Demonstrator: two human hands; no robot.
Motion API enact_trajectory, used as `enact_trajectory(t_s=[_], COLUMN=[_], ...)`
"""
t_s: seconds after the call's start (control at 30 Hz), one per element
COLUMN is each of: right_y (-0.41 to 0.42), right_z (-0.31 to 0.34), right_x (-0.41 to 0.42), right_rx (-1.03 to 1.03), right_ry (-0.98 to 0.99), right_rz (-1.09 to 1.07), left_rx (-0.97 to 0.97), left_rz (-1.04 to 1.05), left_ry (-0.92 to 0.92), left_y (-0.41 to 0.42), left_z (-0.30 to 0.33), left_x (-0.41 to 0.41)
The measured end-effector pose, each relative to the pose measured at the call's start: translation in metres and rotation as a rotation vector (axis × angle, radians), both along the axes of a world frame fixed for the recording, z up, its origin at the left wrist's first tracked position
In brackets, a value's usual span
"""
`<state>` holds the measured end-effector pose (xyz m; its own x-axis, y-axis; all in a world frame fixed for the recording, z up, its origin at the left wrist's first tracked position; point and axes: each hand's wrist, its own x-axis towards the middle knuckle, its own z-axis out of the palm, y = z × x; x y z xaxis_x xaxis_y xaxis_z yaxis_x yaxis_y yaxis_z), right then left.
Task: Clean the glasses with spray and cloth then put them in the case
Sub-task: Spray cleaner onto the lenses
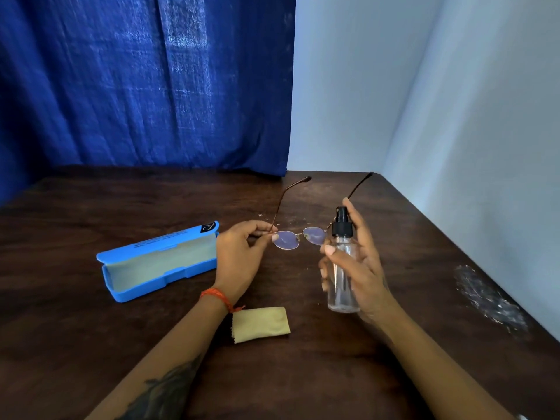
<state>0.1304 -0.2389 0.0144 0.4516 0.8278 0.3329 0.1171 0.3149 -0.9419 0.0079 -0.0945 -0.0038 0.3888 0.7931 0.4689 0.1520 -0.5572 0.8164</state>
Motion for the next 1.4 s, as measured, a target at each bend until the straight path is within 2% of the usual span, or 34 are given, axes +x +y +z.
enact_trajectory(t_s=[0.07, 0.1, 0.23, 0.33, 0.47, 0.63, 1.07, 1.4], right_y=[0.001, 0.002, 0.011, 0.016, 0.015, 0.015, 0.020, 0.015], right_z=[0.001, 0.002, 0.005, 0.009, 0.000, -0.005, -0.006, -0.008], right_x=[-0.001, -0.001, -0.003, -0.011, -0.022, -0.021, -0.021, -0.014], right_rx=[-0.027, -0.038, -0.081, -0.204, -0.300, -0.364, -0.372, -0.315], right_ry=[0.005, -0.058, -0.596, -0.817, -1.029, -1.089, -1.107, -1.024], right_rz=[-0.028, -0.077, -0.426, -0.549, -0.560, -0.584, -0.561, -0.621], left_rx=[0.013, 0.025, 0.075, 0.133, 0.166, 0.186, 0.208, 0.196], left_rz=[-0.011, -0.016, -0.003, 0.000, -0.013, -0.025, -0.058, -0.051], left_ry=[-0.016, -0.025, -0.084, -0.098, -0.119, -0.133, -0.122, -0.148], left_y=[-0.001, -0.002, -0.001, 0.000, 0.000, -0.001, -0.005, -0.005], left_z=[0.002, 0.002, 0.000, -0.001, 0.000, -0.001, 0.001, 0.001], left_x=[0.001, 0.002, 0.002, 0.000, 0.000, 0.000, 0.000, -0.002])
